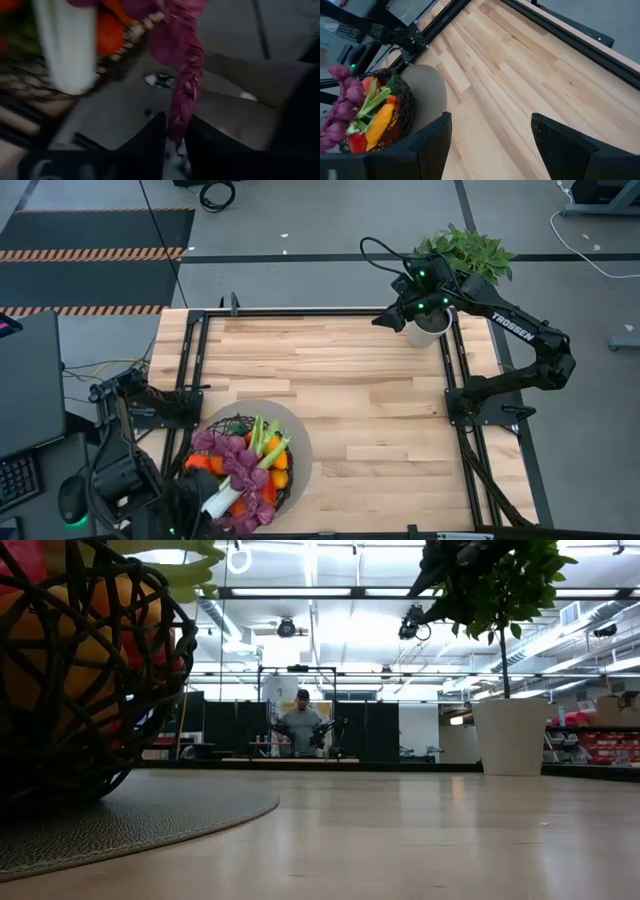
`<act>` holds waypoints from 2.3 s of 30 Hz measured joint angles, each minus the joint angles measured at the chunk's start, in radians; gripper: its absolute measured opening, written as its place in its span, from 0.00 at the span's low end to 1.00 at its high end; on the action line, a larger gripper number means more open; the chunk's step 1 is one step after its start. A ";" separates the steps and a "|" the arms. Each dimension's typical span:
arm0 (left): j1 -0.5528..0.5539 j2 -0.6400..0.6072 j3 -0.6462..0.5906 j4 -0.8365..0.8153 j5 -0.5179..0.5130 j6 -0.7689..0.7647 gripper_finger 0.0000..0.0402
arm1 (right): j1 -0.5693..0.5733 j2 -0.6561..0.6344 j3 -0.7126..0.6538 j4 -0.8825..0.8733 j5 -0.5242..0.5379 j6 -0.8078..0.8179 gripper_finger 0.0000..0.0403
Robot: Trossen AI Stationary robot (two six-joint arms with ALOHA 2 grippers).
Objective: Build produce basket
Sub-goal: Put the purple garlic into the black basket
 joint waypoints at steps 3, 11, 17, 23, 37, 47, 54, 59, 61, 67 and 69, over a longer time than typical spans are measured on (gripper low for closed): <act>0.007 0.000 0.000 -0.085 -0.011 0.035 0.19 | 0.000 0.000 0.000 -0.004 -0.005 0.013 0.69; 0.019 0.000 0.000 -0.155 -0.099 0.098 0.42 | 0.000 0.000 0.000 -0.051 -0.012 0.013 0.69; 0.019 -0.002 -0.011 -0.235 -0.097 0.149 0.65 | 0.013 0.000 0.000 -0.059 -0.021 0.014 0.69; 0.018 0.000 -0.015 -0.239 0.057 0.210 0.74 | 0.048 0.000 0.000 -0.064 -0.024 0.013 0.69; -0.024 -0.012 -0.003 -0.239 0.181 0.156 0.77 | 0.091 0.000 0.000 -0.063 0.030 0.020 0.69; 0.047 -0.025 0.013 -0.239 0.129 0.339 0.88 | 0.131 0.000 0.000 -0.057 0.043 0.050 0.69; 0.072 -0.077 -0.056 -0.239 0.163 0.527 0.88 | 0.189 0.000 0.000 -0.057 0.082 0.049 0.69; 0.071 -0.165 -0.152 -0.242 0.168 0.419 0.88 | 0.210 0.000 0.000 -0.056 0.083 0.050 0.69; 0.071 -0.190 -0.154 -0.239 0.141 0.408 0.88 | 0.217 0.000 0.000 -0.054 0.085 0.051 0.69; 0.097 -0.246 -0.154 -0.240 0.031 0.428 0.88 | 0.248 0.000 0.000 -0.039 0.111 0.099 0.69; 0.119 -0.253 -0.154 -0.239 0.029 0.470 0.88 | 0.264 0.000 0.000 -0.039 0.125 0.113 0.69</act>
